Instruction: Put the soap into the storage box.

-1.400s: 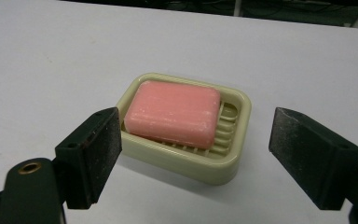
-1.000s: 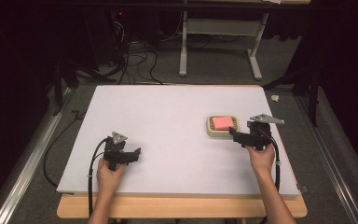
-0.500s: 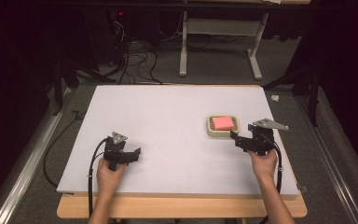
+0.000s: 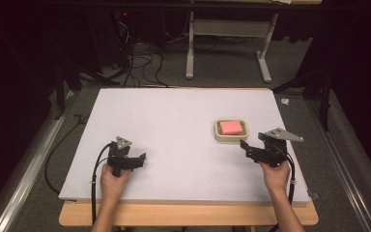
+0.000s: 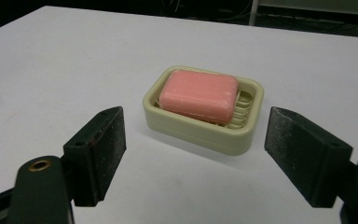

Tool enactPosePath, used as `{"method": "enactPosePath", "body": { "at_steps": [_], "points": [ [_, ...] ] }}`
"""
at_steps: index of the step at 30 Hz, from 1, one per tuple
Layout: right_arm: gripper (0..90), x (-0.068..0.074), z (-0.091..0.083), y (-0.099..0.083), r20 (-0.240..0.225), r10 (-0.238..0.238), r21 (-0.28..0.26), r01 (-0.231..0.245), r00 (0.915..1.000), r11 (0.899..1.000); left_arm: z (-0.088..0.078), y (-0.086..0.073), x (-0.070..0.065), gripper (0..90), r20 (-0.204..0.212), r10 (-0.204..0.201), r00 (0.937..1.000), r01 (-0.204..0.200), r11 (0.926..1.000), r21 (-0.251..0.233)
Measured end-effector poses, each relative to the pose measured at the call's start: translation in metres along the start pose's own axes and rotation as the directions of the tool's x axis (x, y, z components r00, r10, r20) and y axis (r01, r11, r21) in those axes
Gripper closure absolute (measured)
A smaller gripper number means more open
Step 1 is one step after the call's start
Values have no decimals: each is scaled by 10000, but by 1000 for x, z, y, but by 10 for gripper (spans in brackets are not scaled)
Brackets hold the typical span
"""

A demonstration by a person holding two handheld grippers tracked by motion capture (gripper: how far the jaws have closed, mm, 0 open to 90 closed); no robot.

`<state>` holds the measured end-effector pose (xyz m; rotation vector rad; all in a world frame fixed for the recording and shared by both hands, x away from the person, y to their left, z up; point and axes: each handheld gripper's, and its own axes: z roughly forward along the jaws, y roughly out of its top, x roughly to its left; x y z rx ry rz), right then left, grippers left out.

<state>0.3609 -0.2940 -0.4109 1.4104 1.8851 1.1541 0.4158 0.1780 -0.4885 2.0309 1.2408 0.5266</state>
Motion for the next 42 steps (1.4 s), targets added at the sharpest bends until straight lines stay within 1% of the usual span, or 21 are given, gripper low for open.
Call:
{"method": "enactPosePath", "body": {
  "at_steps": [2, 3, 4, 5, 6, 11, 14, 19, 20, 24, 31, 36, 37, 42],
  "points": [
    [214, 1, -1, -2, -45, -10, -21, 10, 10000, 10000, 0, 0, 0, 175, 1, -2, 10000, 2, 10000, 1],
    [217, 1, -3, -3, 14, -109, 40, 109, 9999, 9999, 0, 0, 0, 175, -2, 1, 10000, -1, 10000, 1],
    [217, 1, -3, -3, 14, -109, 40, 109, 9999, 9999, 0, 0, 0, 175, -2, 1, 10000, -1, 10000, 1],
    [217, 4, -3, -4, 122, -281, 170, 279, 9995, 9995, 0, 0, 0, 175, 1, -1, 10000, 1, 10000, 1],
    [217, 4, -3, -4, 127, -364, 219, 361, 9993, 9991, 0, 0, 0, 175, 1, -1, 10000, 1, 10000, 1],
    [218, 8, -5, -6, 43, -375, 209, 374, 9993, 9991, 0, 0, 0, 175, 1, -1, 10000, 1, 10000, 1],
    [219, 11, -5, -9, -39, -473, 258, 474, 9989, 9985, 0, 0, 0, 175, -1, 0, 10000, 0, 10000, 1],
    [221, 15, -6, -12, -136, -468, 324, 473, 9988, 9984, 0, 0, 0, 175, -4, 5, 10000, -5, 10000, 0],
    [222, 17, -7, -14, -224, -501, 314, 508, 9985, 9982, 0, 0, 0, 175, -3, 3, 10000, -3, 10000, 1],
    [223, 19, -6, -18, -286, -570, 381, 581, 9980, 9976, 0, 0, 0, 175, -5, 6, 10000, -6, 10000, 1],
    [225, 22, -4, -24, -391, -519, 471, 537, 9979, 9974, 0, 0, 0, 175, -8, 8, 10000, -8, 10000, -1],
    [226, 26, -1, -28, -471, -506, 548, 531, 9976, 9971, 0, 0, 0, 175, -10, 7, 10000, -7, 10000, -1],
    [227, 27, 0, -29, -517, -569, 587, 599, 9970, 9965, 0, 0, 0, 175, -9, 5, 10000, -5, 10000, -1],
    [230, 30, 3, -32, -616, -492, 584, 528, 9969, 9969, 0, 0, 0, 175, -13, 6, 10000, -6, 10000, -14]
  ]
}}
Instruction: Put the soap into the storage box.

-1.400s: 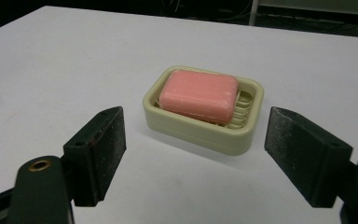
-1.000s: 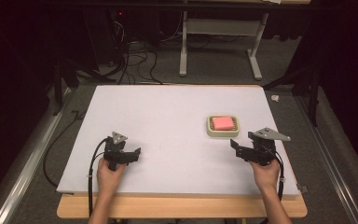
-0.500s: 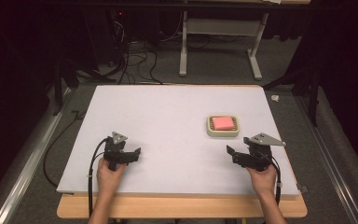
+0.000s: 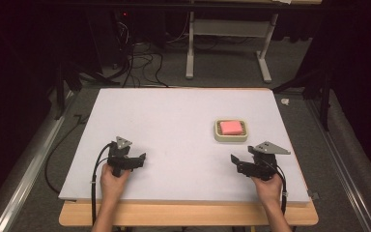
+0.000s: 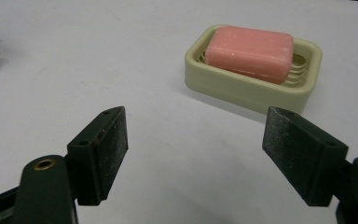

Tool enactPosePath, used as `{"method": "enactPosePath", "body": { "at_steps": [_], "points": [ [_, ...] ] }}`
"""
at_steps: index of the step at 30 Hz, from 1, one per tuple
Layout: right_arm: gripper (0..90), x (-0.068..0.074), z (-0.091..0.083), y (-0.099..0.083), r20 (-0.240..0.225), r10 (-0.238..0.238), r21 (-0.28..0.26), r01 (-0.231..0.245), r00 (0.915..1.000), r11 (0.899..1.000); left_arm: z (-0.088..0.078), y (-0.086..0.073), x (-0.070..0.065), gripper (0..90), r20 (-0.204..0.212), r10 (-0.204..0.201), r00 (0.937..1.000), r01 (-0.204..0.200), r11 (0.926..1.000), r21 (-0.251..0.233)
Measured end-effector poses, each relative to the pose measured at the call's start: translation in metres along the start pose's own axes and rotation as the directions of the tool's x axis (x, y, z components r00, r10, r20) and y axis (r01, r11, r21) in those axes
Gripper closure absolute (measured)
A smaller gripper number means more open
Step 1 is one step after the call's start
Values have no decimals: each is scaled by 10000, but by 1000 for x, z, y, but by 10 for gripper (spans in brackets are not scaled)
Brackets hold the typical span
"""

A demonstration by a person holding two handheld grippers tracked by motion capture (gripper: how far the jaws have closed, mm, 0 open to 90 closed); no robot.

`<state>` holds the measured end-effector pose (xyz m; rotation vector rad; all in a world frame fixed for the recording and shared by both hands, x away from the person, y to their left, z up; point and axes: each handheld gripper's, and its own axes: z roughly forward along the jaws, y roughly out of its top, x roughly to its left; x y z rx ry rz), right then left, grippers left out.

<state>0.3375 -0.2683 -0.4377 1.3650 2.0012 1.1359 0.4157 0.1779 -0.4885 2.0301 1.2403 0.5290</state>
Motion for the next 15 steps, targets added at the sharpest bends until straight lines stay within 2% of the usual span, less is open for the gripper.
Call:
{"method": "enactPosePath", "body": {
  "at_steps": [15],
  "points": [
    [234, 10, 17, -6, -73, -122, 304, 125, 9999, 9995, 0, 0, 0, 173, -10, -1, 10000, 1, 10000, 1]
  ]
}}
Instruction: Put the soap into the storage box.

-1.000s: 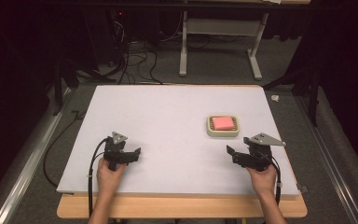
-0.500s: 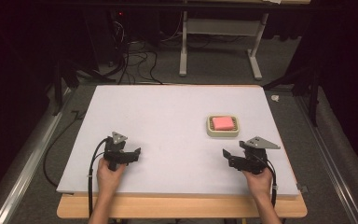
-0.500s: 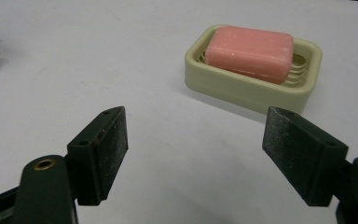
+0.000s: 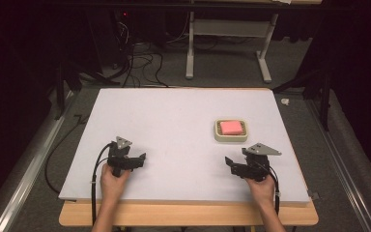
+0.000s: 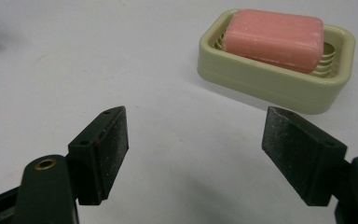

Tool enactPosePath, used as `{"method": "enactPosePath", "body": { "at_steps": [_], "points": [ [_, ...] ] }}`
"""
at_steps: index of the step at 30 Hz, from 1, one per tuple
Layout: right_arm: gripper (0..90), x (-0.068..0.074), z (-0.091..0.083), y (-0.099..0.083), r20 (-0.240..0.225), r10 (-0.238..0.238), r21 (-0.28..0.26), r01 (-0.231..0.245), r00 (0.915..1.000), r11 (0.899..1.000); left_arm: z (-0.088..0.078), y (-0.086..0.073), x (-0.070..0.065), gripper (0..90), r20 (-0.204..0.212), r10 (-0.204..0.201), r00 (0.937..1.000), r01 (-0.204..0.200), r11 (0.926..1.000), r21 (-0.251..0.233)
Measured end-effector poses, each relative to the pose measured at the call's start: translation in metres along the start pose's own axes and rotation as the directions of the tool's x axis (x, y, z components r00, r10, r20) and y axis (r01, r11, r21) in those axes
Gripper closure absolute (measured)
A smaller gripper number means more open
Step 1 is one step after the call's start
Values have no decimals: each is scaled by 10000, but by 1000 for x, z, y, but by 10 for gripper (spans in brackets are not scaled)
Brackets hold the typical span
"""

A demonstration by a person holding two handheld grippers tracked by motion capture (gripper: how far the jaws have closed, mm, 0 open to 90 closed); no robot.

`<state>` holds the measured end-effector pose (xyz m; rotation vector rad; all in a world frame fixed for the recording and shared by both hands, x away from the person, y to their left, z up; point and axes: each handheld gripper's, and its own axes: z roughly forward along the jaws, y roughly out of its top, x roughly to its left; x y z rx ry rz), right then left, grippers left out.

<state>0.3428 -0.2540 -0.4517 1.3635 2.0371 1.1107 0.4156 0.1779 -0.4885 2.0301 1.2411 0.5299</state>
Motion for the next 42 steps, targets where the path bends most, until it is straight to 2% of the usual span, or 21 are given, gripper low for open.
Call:
{"method": "enactPosePath", "body": {
  "at_steps": [7, 8, 15, 20, 28, 38, 42],
  "points": [
    [235, 3, 9, -2, 57, -8, 161, 7, 10000, 9999, 0, 0, 0, 173, -1, 0, 10000, 0, 10000, 0],
    [235, 3, 10, -3, 61, -121, 181, 120, 9999, 9998, 0, 0, 0, 173, -2, 2, 10000, -2, 10000, 2],
    [236, 5, 18, -5, 154, -47, 434, 40, 9999, 9991, 0, 0, 0, 173, -4, 4, 10000, -4, 10000, 3],
    [236, 7, 28, -7, 254, -215, 747, 195, 9994, 9970, 0, 0, 0, 172, -6, -3, 10000, 3, 10000, 0],
    [236, 9, 34, -7, 410, -322, 921, 283, 9986, 9953, 0, 0, 0, 172, -8, -4, 10000, 4, 10000, 2],
    [226, 10, 45, -8, 495, -518, 1573, 434, 9974, 9866, 0, 0, 0, 171, -23, -5, 10000, 5, 10000, -9],
    [220, 11, 45, -8, 520, -604, 1615, 513, 9968, 9855, 0, 0, 0, 170, -35, -11, 10000, 11, 10000, -8]
  ]
}}
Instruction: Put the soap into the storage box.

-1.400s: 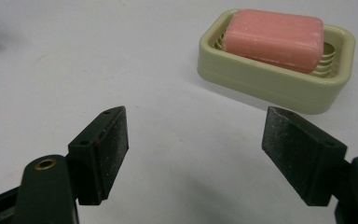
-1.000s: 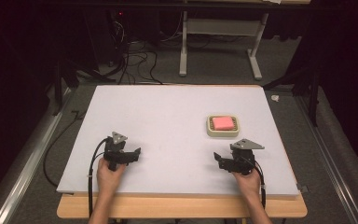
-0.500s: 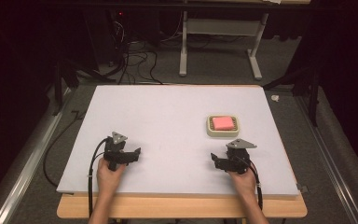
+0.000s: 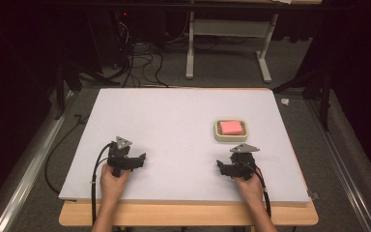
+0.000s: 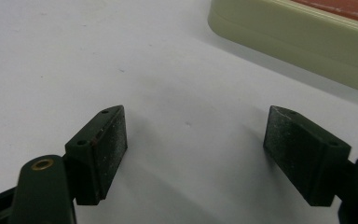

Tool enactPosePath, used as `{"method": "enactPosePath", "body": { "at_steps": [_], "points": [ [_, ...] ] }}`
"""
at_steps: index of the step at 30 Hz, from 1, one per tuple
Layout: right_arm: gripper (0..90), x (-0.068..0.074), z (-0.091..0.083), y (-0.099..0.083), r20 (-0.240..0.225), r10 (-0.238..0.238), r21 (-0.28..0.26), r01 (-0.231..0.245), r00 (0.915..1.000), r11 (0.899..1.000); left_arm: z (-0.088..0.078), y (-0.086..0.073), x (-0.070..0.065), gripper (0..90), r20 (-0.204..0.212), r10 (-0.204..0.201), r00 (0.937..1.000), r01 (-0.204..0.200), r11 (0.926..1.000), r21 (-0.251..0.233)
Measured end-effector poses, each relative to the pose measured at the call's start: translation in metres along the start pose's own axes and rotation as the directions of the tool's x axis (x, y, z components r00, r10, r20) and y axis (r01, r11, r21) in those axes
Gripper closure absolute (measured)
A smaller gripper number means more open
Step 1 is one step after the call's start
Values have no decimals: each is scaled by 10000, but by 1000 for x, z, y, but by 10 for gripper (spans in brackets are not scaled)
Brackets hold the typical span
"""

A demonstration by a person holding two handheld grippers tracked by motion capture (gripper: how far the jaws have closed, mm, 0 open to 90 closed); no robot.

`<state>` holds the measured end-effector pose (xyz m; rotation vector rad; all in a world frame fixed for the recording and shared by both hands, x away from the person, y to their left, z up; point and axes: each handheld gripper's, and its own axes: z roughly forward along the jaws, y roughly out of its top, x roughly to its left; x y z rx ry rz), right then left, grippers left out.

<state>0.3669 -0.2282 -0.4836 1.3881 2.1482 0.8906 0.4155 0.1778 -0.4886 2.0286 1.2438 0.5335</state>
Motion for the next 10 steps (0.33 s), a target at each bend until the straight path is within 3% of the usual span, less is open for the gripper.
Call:
{"method": "enactPosePath", "body": {
  "at_steps": [10],
  "points": [
    [213, 0, 0, 0, -46, -7, 12, 7, 10000, 10000, 0, 0, 0, 168, -3, -3, 10000, 3, 10000, 3]
  ]
}}
